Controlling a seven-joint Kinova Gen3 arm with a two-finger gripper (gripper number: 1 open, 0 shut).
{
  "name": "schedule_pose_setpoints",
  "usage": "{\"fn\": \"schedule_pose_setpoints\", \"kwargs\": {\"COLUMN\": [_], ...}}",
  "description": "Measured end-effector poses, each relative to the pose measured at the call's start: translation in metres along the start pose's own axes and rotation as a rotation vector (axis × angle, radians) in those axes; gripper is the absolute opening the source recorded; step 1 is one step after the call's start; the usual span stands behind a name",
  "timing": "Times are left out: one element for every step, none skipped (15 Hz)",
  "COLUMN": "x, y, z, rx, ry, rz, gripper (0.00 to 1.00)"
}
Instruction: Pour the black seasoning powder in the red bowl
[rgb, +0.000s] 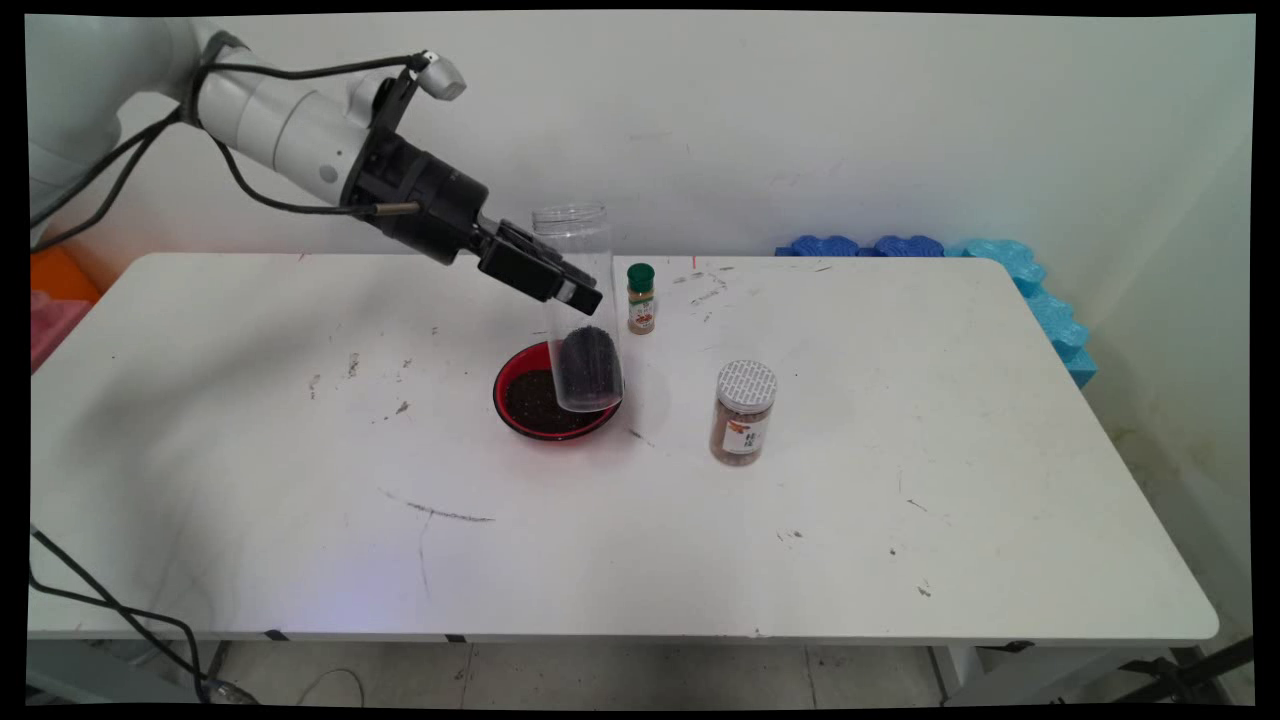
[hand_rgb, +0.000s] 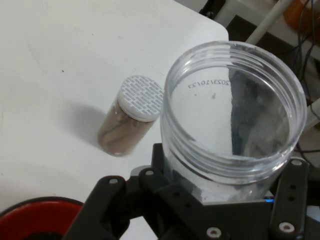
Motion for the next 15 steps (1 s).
{"fn": "schedule_pose_setpoints", "kwargs": {"x": [0.001, 0.002, 0.003, 0.004, 0.005, 0.006, 0.007, 0.008, 0.009, 0.010, 0.010, 0.010, 0.010, 0.010, 0.010], "y": [0.001, 0.003, 0.005, 0.008, 0.010, 0.013, 0.018, 0.022, 0.027, 0.032, 0.038, 0.042, 0.047, 0.050, 0.052], "z": [-0.001, -0.002, -0.003, -0.003, -0.004, -0.004, -0.003, -0.003, -0.003, -0.002, -0.001, -0.001, 0.000, 0.001, 0.002], "rx": [0.006, 0.015, 0.022, 0.032, 0.038, 0.046, 0.058, 0.070, 0.084, 0.100, 0.115, 0.127, 0.142, 0.154, 0.161], "ry": [0.001, 0.003, 0.005, 0.008, 0.010, 0.012, 0.016, 0.018, 0.020, 0.022, 0.023, 0.022, 0.022, 0.021, 0.021], "rz": [0.019, 0.041, 0.061, 0.086, 0.101, 0.125, 0.152, 0.175, 0.202, 0.227, 0.251, 0.273, 0.293, 0.306, 0.312], "gripper": [0.00, 0.00, 0.00, 0.00, 0.00, 0.00, 0.00, 0.00, 0.00, 0.00, 0.00, 0.00, 0.00, 0.00, 0.00]}}
